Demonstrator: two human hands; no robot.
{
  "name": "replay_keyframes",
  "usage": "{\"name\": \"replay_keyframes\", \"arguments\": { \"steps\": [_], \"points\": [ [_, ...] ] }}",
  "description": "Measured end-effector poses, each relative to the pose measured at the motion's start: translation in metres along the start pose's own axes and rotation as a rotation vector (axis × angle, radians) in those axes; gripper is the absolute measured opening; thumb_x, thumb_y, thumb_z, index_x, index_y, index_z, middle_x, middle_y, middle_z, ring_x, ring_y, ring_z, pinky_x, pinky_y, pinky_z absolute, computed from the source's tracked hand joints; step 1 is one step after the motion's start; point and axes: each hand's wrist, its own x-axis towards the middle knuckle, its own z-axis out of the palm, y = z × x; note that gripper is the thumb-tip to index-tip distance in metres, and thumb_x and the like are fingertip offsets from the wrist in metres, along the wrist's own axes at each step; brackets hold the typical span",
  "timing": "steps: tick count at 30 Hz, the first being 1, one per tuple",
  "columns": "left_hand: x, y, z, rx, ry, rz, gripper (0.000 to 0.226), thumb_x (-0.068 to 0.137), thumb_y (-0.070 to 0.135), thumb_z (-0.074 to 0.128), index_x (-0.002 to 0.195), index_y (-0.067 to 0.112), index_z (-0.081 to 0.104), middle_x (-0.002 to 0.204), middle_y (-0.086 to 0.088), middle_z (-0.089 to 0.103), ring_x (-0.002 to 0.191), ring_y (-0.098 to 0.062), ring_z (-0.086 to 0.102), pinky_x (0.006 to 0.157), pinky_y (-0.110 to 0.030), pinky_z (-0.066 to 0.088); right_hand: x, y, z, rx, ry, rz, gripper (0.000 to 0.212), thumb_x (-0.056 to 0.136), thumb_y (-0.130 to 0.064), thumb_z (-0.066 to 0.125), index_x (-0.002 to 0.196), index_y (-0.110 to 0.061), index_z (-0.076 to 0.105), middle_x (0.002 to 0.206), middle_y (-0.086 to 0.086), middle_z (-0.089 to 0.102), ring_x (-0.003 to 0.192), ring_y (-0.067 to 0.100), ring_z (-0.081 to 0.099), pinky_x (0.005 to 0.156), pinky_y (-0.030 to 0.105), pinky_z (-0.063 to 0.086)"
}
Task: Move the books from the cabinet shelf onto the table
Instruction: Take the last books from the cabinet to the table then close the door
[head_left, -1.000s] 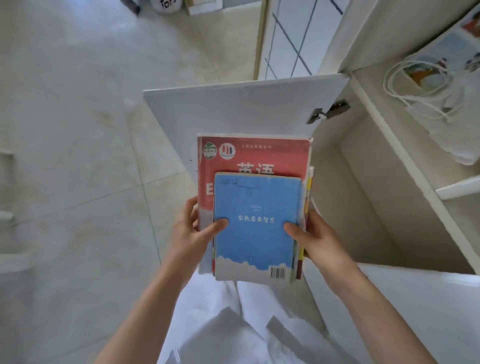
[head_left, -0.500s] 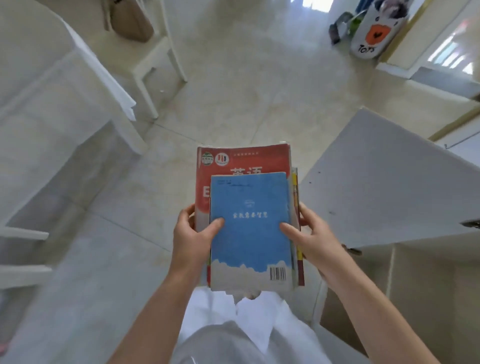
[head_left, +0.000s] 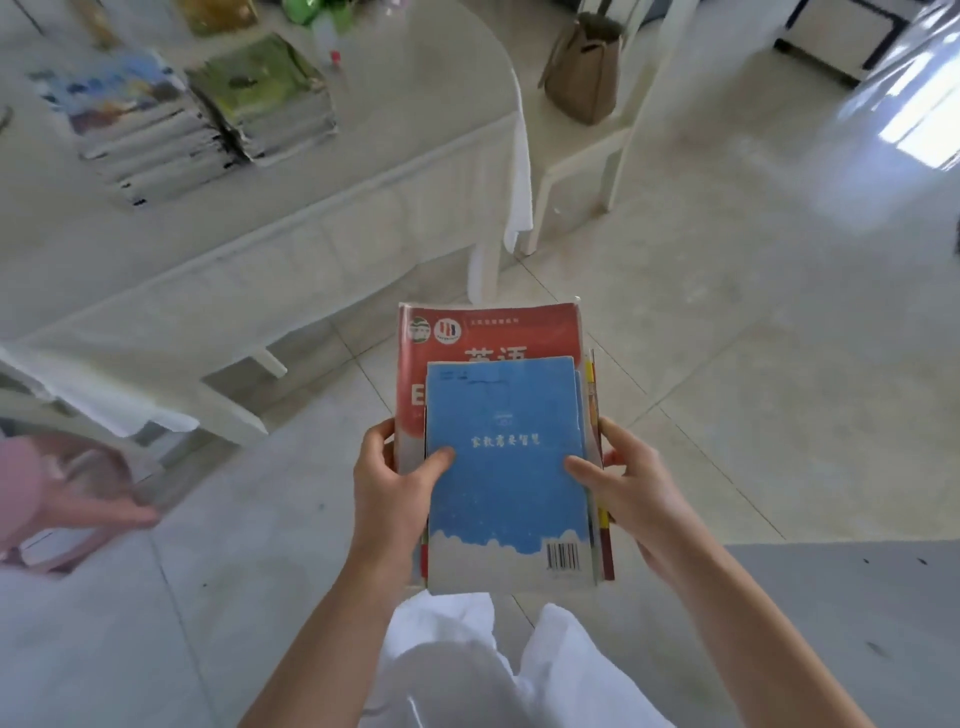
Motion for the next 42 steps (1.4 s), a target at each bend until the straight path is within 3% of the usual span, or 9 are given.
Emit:
{"name": "replay_keyframes", "arguments": {
  "steps": [6,9,18,23,27,33,42],
  "points": [
    [0.056,0.028,-0.058,-0.088,0.17,-0.036,0.039,0.079,0.017,0.077,0.111,0.026,0.056,0.098,0.006,0.071,0.08,-0.012,0.072,0.062,-0.031,0.059,0.048,-0.059,0.069,-0.097,-0.123,-0.038,0.03,0.093,-0.019,0.057,0.12,-0.031,0.057,0.087,-0.004,0.058,0.077,0.011,0.066,0.049,0.021,0.048],
    [0.08,0.039,-0.074,-0.113,0.223,-0.049,0.04,0.079,0.015,0.077,0.112,0.024,0.057,0.098,0.005,0.071,0.083,-0.013,0.072,0.067,-0.033,0.06,0.072,-0.084,0.093,-0.144,-0.164,-0.046,0.028,0.092,-0.019,0.058,0.117,-0.032,0.057,0.092,0.001,0.059,0.078,0.014,0.067,0.053,0.026,0.051],
    [0.177,0.084,-0.073,-0.16,0.345,-0.06,0.038,0.081,0.015,0.075,0.113,0.022,0.055,0.099,0.005,0.069,0.082,-0.01,0.07,0.057,-0.022,0.052,0.178,-0.161,0.131,-0.241,-0.268,-0.089,0.028,0.09,-0.017,0.059,0.115,-0.03,0.059,0.096,0.001,0.061,0.082,0.013,0.064,0.055,0.025,0.049],
    [0.238,0.123,-0.054,-0.233,0.407,-0.049,0.033,0.082,0.01,0.074,0.105,0.025,0.056,0.094,0.008,0.07,0.069,-0.001,0.07,0.05,-0.016,0.052,0.25,-0.225,0.137,-0.288,-0.336,-0.154,0.023,0.089,-0.018,0.06,0.109,-0.028,0.061,0.093,-0.001,0.062,0.077,0.007,0.062,0.051,0.019,0.046],
    [0.286,0.153,-0.035,-0.282,0.429,-0.045,0.033,0.082,0.005,0.072,0.096,0.029,0.056,0.095,0.006,0.071,0.073,-0.005,0.072,0.054,-0.021,0.055,0.304,-0.275,0.136,-0.337,-0.394,-0.206,0.025,0.088,-0.02,0.063,0.111,-0.028,0.06,0.092,-0.006,0.062,0.074,0.003,0.061,0.046,0.012,0.042],
    [0.34,0.18,-0.025,-0.315,0.491,-0.021,0.048,0.078,0.008,0.077,0.118,0.022,0.055,0.104,0.005,0.071,0.088,-0.014,0.072,0.075,-0.038,0.06,0.364,-0.321,0.146,-0.376,-0.44,-0.228,0.035,0.082,-0.017,0.07,0.113,-0.025,0.056,0.092,-0.005,0.06,0.082,0.013,0.062,0.058,0.022,0.048],
    [0.434,0.21,-0.046,-0.253,0.439,0.051,0.051,0.073,0.006,0.081,0.116,0.018,0.059,0.105,0.0,0.073,0.096,-0.023,0.07,0.081,-0.042,0.058,0.442,-0.373,0.186,-0.315,-0.448,-0.241,0.05,0.078,-0.006,0.073,0.116,-0.024,0.046,0.089,-0.004,0.055,0.077,0.012,0.059,0.057,0.022,0.046]
  ]
}}
